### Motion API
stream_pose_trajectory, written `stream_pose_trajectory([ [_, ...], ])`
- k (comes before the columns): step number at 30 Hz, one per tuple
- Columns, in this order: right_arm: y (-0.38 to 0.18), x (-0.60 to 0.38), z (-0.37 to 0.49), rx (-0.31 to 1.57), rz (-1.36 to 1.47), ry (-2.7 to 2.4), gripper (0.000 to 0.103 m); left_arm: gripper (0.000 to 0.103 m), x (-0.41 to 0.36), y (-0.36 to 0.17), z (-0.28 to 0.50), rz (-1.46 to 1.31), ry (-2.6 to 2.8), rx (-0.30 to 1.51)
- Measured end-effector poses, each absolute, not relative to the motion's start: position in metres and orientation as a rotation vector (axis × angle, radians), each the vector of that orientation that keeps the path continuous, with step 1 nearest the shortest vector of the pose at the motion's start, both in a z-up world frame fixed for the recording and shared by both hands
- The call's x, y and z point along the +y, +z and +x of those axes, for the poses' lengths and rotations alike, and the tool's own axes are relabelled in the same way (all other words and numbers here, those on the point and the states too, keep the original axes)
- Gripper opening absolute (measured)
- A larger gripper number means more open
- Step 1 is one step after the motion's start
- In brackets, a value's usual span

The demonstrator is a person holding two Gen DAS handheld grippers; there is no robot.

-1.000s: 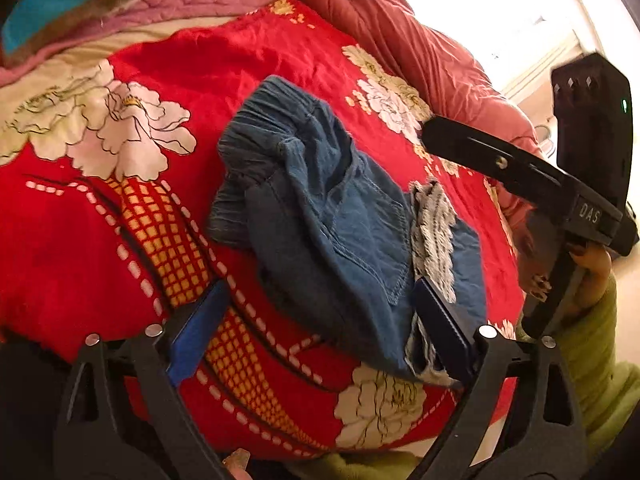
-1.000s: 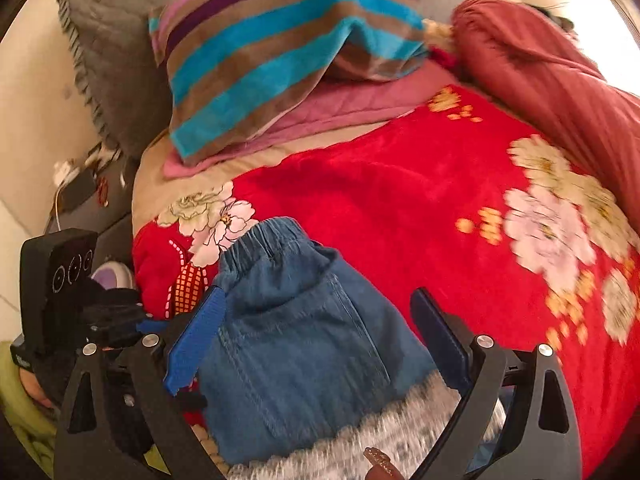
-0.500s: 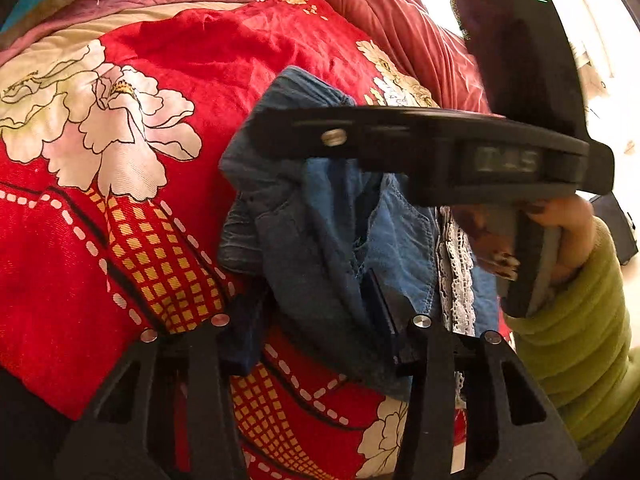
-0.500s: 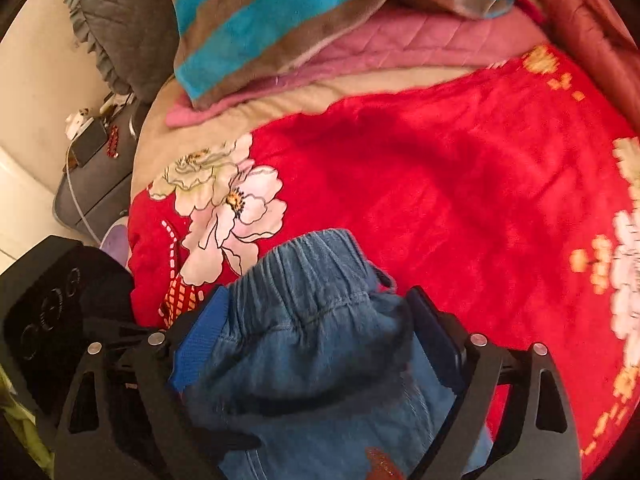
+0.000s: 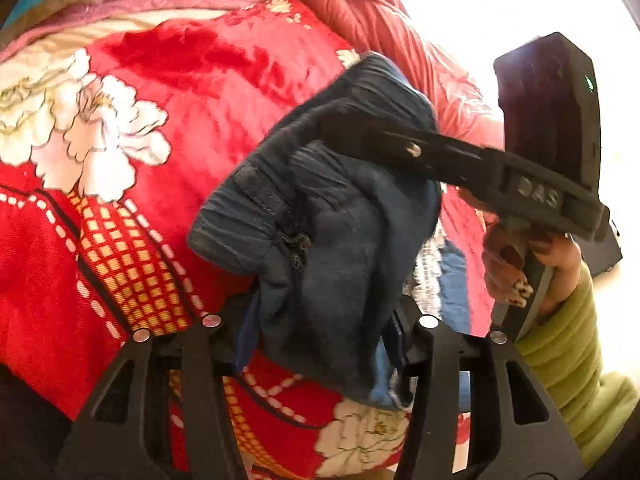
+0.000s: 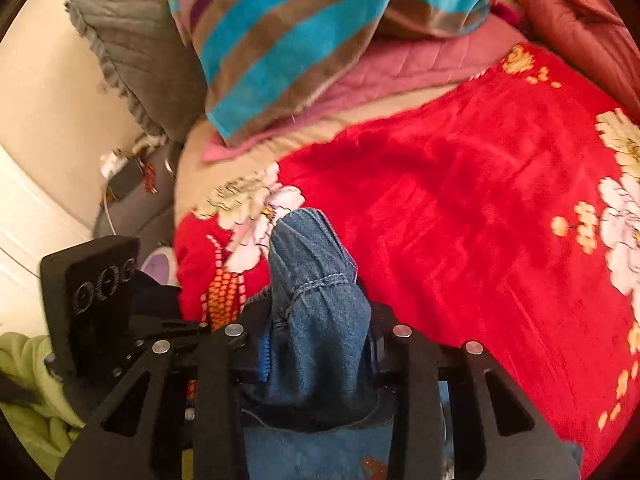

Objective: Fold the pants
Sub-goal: 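Grasp the elastic waistband with the right tool and lift it, then fold the waistband over onto the legs with the right tool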

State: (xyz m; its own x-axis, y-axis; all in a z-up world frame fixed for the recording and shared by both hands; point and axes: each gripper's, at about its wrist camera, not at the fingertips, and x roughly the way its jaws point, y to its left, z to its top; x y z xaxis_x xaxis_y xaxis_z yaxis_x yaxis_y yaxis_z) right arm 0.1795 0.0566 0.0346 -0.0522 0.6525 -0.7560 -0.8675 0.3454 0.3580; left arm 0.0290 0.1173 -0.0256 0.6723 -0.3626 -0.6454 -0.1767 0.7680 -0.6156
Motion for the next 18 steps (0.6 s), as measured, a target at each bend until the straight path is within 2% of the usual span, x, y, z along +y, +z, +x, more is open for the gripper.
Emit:
stream_pose_trajectory([
  [10, 0.067, -0.025, 0.166, 0.940, -0.126, 1.225, 0.032, 0.042, 0.068, 0.008, 0.035, -0.635, -0.217, 0.830],
  [13, 0.072, -0.050, 0.164, 0.922, -0.083, 1.190, 0.035, 0.042, 0.057, 0.014, 0.038, -0.613, -0.248, 0.835],
  [15, 0.074, -0.067, 0.163, 0.913, -0.032, 1.165, 0.044, 0.042, 0.044, 0.017, 0.041, -0.583, -0.265, 0.829],
  [17, 0.075, -0.097, 0.164, 0.895, 0.075, 1.130, 0.065, 0.042, 0.026, 0.018, 0.044, -0.553, -0.310, 0.837],
  [18, 0.074, -0.112, 0.164, 0.885, 0.115, 1.111, 0.067, 0.048, 0.017, 0.017, 0.044, -0.538, -0.343, 0.848],
])
